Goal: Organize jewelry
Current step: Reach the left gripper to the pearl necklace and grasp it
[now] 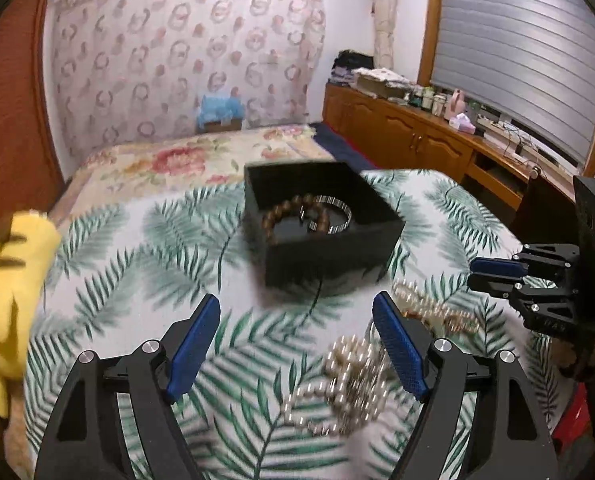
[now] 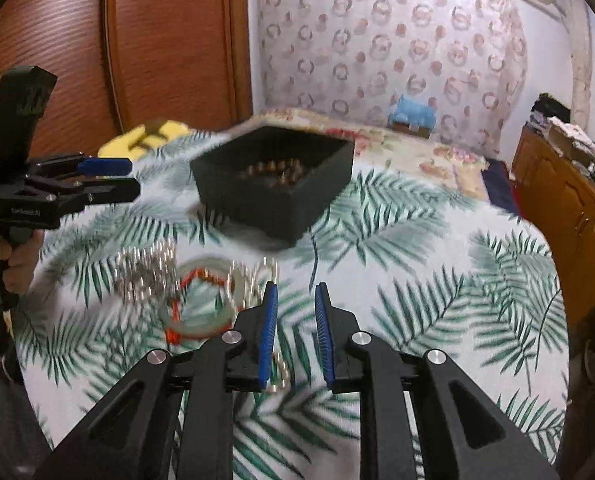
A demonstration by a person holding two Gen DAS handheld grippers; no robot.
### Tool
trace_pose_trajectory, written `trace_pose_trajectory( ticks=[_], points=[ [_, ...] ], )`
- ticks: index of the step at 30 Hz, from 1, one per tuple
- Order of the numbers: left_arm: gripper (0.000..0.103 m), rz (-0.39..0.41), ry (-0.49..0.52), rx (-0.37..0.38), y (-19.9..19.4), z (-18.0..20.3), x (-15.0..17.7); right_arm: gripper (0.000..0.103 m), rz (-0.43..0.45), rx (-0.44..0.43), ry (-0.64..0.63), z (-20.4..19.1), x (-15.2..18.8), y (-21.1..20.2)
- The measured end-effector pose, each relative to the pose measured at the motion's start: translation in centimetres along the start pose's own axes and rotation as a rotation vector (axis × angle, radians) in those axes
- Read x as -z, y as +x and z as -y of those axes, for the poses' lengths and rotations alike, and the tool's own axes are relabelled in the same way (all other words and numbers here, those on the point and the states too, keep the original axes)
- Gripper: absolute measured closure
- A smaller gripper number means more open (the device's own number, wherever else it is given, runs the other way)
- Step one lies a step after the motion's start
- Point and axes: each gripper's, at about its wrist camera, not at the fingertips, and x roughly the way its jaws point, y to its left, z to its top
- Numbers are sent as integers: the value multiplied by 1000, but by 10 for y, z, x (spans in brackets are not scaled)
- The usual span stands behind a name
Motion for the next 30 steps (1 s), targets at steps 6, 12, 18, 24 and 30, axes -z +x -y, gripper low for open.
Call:
trace_pose_trajectory(
  ticks=[6,12,18,24,30],
  points=[
    [27,-45,-13,-14,3,-8,21,82,-70,-29,-5,1,14,9],
    [27,-83,-2,-16,0,-10,32,82,-127,-25,-22,-3,22,9],
    [44,-111,3,-2,4,-14,36,94,-136,23,-10,3,23,14],
    [65,-135,38,34,5,-8,39,95,-135,19,0,6,22,15],
    [67,-172,66,32,10,-3,43,97,-134,7,18,9,23,15]
  ],
)
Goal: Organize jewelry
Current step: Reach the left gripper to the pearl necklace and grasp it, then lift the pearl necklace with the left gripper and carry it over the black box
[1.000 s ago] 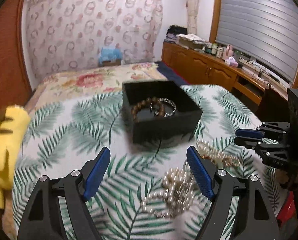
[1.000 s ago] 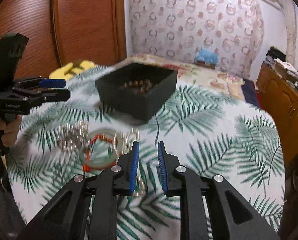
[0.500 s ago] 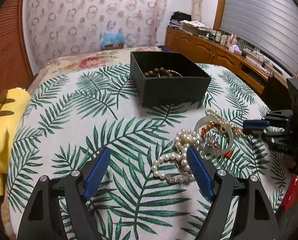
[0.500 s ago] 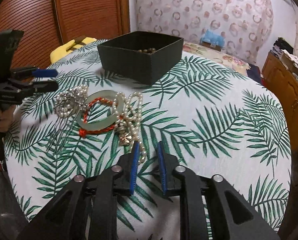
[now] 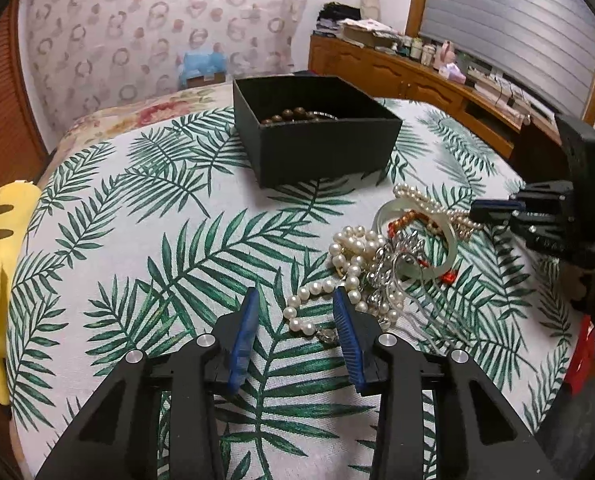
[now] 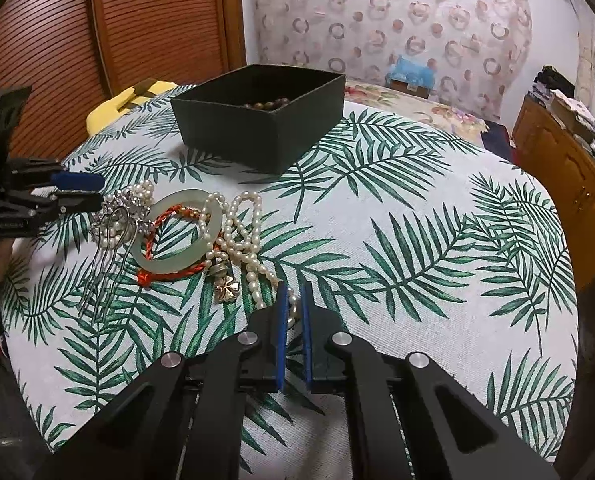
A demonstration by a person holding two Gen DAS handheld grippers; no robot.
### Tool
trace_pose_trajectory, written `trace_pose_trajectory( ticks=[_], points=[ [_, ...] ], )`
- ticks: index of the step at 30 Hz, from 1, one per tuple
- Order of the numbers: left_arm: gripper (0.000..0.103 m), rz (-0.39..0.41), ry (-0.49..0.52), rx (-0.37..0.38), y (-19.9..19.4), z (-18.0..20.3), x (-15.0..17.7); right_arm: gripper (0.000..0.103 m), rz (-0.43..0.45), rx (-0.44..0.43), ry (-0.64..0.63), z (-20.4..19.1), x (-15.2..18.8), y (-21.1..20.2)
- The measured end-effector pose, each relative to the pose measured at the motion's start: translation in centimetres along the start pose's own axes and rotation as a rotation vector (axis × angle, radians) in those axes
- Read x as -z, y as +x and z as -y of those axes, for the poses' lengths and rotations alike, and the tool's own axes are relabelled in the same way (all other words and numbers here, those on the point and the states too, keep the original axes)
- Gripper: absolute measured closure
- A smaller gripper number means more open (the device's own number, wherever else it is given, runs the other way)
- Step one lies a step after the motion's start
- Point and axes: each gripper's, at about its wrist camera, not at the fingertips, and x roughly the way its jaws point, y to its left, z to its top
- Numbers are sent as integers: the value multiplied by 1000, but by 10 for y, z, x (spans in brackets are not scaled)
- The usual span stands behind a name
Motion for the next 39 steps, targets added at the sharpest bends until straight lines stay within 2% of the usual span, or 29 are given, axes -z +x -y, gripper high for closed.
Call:
trace_pose_trajectory(
  ticks=[4,6,8,10,13,21,39],
  points=[
    [68,-17,10,-19,7,2,-1,97,0,13,-11,-1,0,0],
    [73,-18,14,-34,10,2,-4,97,0,19,-15,-2,0,0],
    [86,-15,21,-55,11,2,-6,97,0,20,-16,-3,-1,0],
    [96,-15,17,-31,11,0,-6,97,0,19,-16,-3,0,0],
    [97,20,14,-41,4,2,-8,97,-1,19,-16,-3,0,0],
    [97,179,7,-17,-43,14,-30,97,-1,22,-18,-3,-1,1],
    [97,358,28,-6,-104,31,-68,97,0,21,-17,-3,0,1]
  ],
)
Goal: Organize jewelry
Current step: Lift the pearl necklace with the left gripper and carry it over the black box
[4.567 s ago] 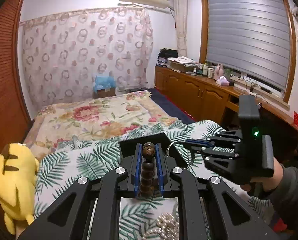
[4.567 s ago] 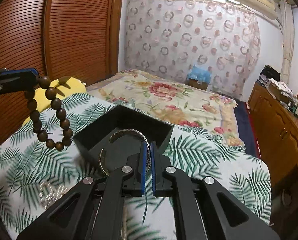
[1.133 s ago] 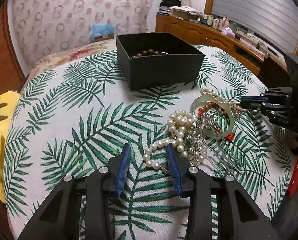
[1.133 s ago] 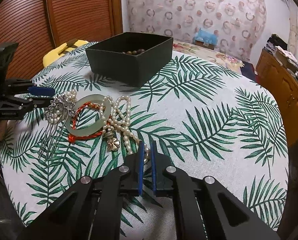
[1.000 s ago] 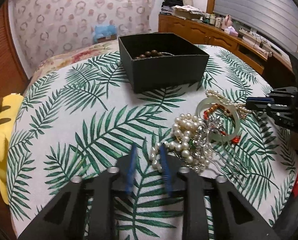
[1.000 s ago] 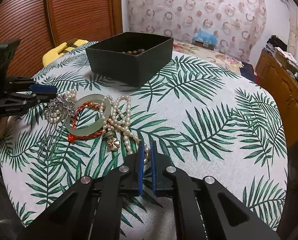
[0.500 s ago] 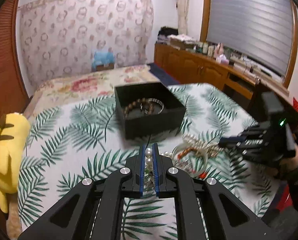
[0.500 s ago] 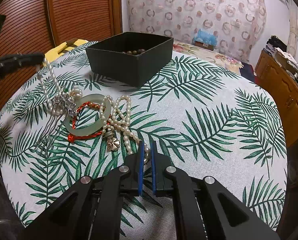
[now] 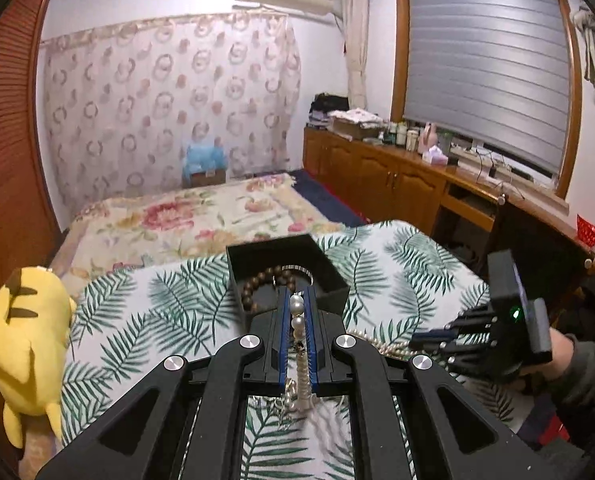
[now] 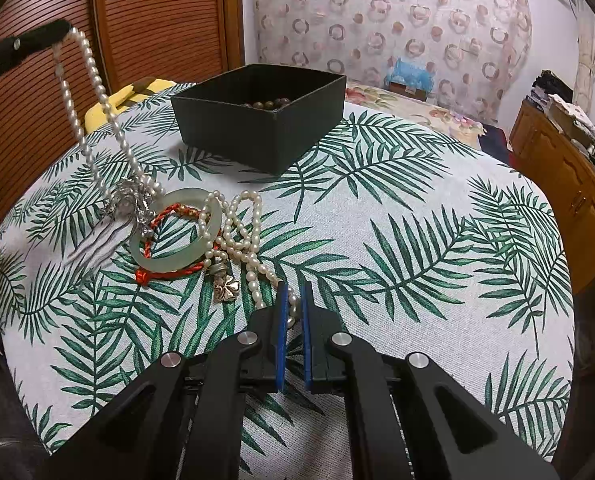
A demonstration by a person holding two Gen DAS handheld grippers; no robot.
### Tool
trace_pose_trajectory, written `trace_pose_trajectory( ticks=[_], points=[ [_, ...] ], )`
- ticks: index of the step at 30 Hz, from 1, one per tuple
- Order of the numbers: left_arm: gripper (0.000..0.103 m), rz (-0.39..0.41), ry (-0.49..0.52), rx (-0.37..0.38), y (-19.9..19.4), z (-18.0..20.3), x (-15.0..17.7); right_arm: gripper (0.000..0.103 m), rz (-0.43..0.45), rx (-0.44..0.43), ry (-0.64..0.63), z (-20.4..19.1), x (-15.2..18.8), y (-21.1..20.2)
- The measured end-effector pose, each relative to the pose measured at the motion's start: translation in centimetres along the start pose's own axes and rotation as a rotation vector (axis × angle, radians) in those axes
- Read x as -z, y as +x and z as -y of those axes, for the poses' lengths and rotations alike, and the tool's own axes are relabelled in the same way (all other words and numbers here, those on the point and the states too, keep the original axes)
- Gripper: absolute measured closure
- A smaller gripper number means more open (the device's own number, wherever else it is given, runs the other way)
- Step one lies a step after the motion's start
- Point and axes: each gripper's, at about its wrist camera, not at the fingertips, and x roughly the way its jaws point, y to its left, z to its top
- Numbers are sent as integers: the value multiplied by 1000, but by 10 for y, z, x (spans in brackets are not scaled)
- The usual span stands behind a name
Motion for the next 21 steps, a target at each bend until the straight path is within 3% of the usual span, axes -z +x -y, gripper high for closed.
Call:
trace_pose_trajectory(
  ticks=[13,21],
  points=[
    [97,97,49,-12,-26,13,-40,97,0,0,0,0,0,-1],
    [97,100,50,-34,-23,9,-46,98,1,-13,-5,-1,-1,-1]
  ],
)
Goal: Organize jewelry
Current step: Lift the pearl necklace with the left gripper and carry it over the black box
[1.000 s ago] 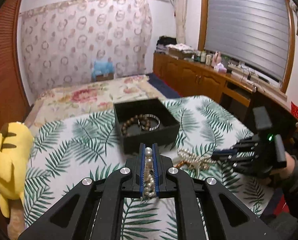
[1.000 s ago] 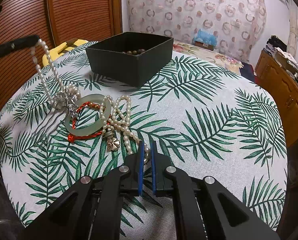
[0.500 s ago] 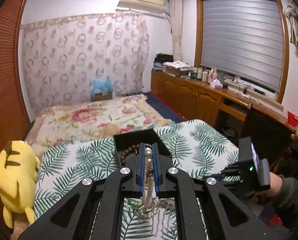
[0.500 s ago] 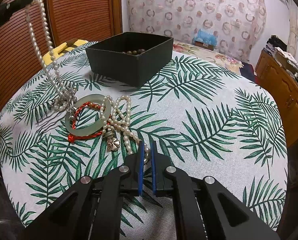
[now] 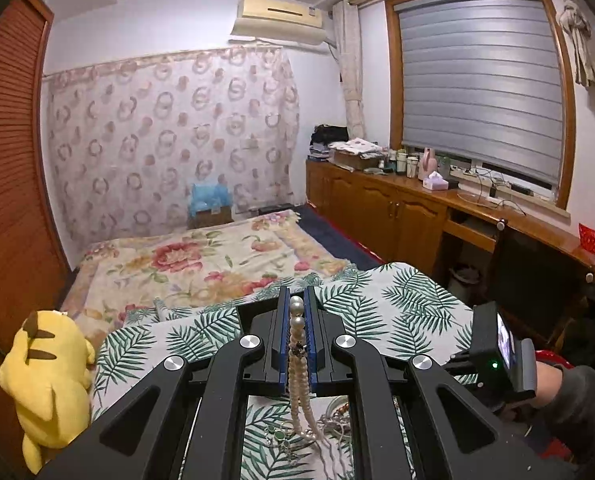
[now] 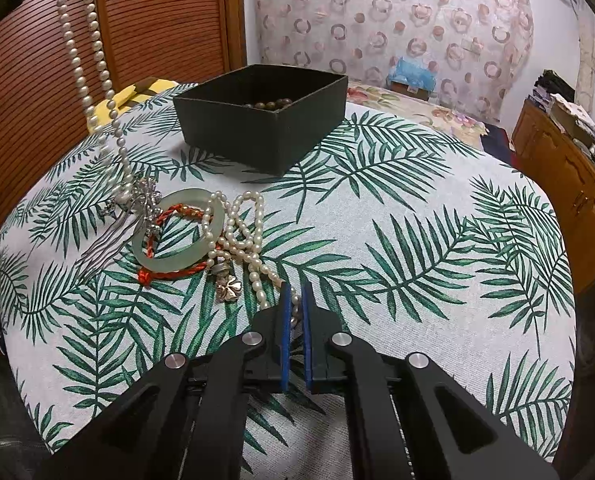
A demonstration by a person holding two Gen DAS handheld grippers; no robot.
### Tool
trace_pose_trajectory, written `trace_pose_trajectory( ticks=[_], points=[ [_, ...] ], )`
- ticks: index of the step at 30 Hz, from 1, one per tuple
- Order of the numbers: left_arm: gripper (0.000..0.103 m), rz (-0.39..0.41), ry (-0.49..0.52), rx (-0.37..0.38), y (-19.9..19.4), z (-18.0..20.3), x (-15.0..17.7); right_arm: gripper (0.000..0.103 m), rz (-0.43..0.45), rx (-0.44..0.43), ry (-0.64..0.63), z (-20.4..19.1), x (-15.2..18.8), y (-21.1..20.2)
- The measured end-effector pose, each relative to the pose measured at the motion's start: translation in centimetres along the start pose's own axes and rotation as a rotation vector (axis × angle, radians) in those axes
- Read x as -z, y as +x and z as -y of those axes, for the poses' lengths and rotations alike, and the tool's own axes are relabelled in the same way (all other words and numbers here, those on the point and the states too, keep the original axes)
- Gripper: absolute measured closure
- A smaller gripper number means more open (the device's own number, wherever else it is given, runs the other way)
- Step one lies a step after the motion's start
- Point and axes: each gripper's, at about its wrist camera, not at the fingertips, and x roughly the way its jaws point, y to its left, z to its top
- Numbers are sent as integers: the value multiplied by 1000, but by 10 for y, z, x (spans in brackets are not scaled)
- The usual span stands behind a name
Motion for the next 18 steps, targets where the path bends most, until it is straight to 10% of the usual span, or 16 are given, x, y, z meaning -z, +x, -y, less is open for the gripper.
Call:
trace_pose_trajectory(
  ticks=[18],
  points=[
    [97,3,-11,-23,13,-10,-12,98,241,22,-94,-13,-72,-81]
  ],
)
